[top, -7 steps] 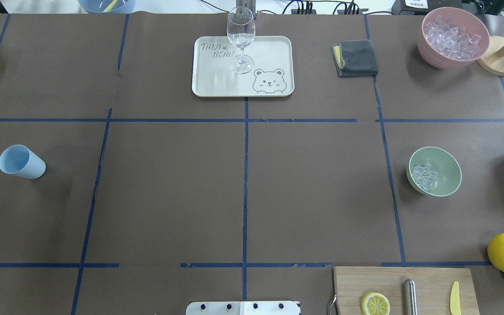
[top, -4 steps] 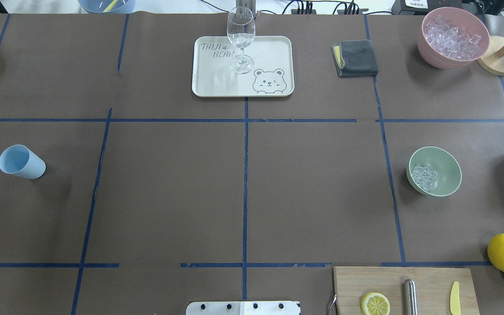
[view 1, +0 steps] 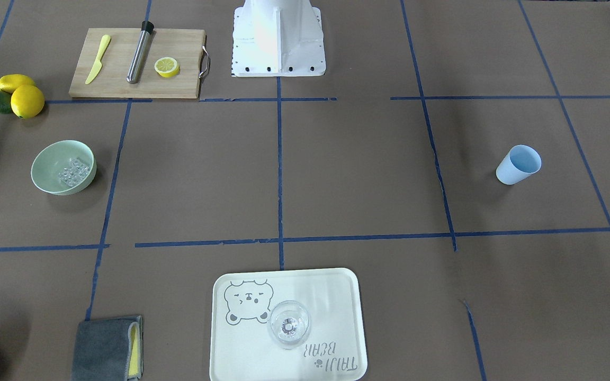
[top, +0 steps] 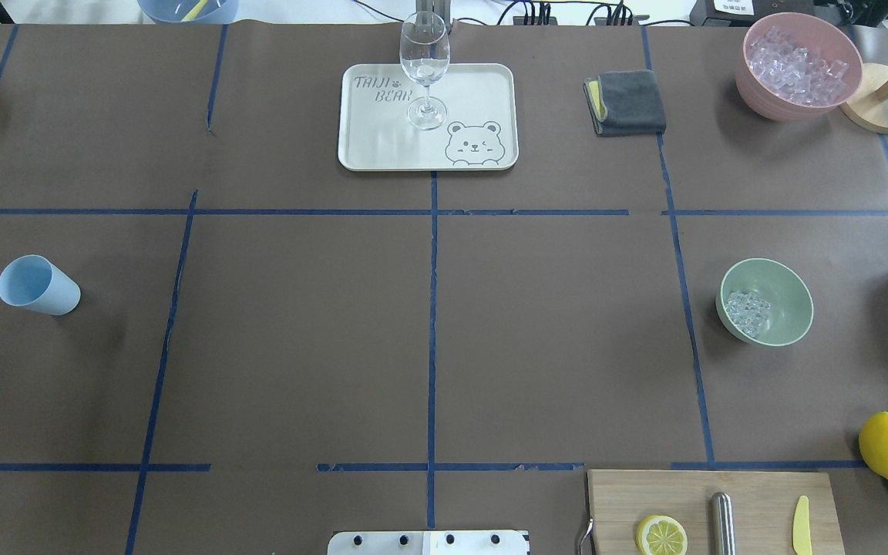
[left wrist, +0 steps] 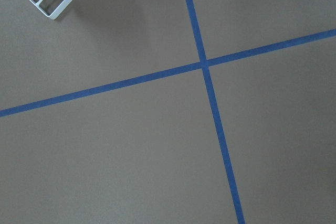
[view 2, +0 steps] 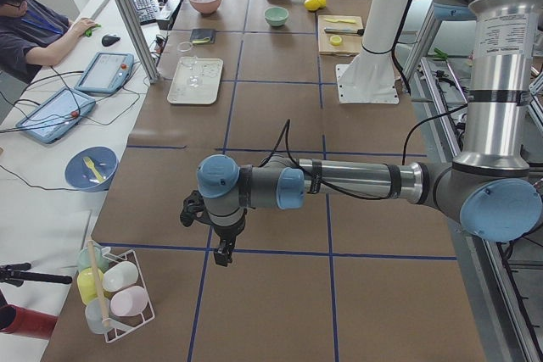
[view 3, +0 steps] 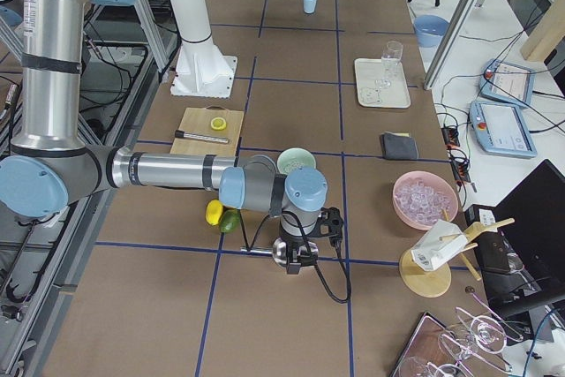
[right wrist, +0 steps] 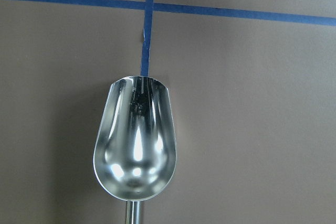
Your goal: Pour ice into bowl
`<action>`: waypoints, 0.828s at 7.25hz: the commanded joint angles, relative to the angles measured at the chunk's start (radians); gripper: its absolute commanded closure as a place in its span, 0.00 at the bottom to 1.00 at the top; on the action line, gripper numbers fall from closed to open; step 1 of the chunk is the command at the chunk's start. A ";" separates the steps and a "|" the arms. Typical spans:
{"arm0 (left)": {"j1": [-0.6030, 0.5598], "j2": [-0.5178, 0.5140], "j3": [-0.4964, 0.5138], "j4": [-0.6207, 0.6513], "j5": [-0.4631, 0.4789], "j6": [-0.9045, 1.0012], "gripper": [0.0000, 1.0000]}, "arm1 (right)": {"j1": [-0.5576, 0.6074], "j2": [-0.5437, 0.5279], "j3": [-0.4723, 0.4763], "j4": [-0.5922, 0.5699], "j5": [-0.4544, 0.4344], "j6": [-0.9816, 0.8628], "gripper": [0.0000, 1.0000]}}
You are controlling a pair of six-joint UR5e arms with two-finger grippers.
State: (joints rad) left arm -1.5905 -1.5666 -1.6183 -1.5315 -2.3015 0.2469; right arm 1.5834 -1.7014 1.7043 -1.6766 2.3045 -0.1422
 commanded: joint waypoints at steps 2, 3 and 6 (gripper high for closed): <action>0.001 -0.001 -0.003 -0.001 -0.001 0.003 0.00 | -0.005 -0.009 0.000 0.000 0.003 -0.010 0.00; 0.001 -0.001 -0.005 -0.001 -0.001 0.003 0.00 | -0.006 -0.009 0.000 0.000 0.003 -0.010 0.00; 0.001 -0.001 -0.008 -0.002 -0.003 0.003 0.00 | -0.014 -0.009 0.000 0.000 0.003 -0.008 0.00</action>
State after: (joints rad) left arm -1.5892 -1.5677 -1.6244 -1.5334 -2.3029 0.2500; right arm 1.5729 -1.7103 1.7047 -1.6766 2.3071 -0.1516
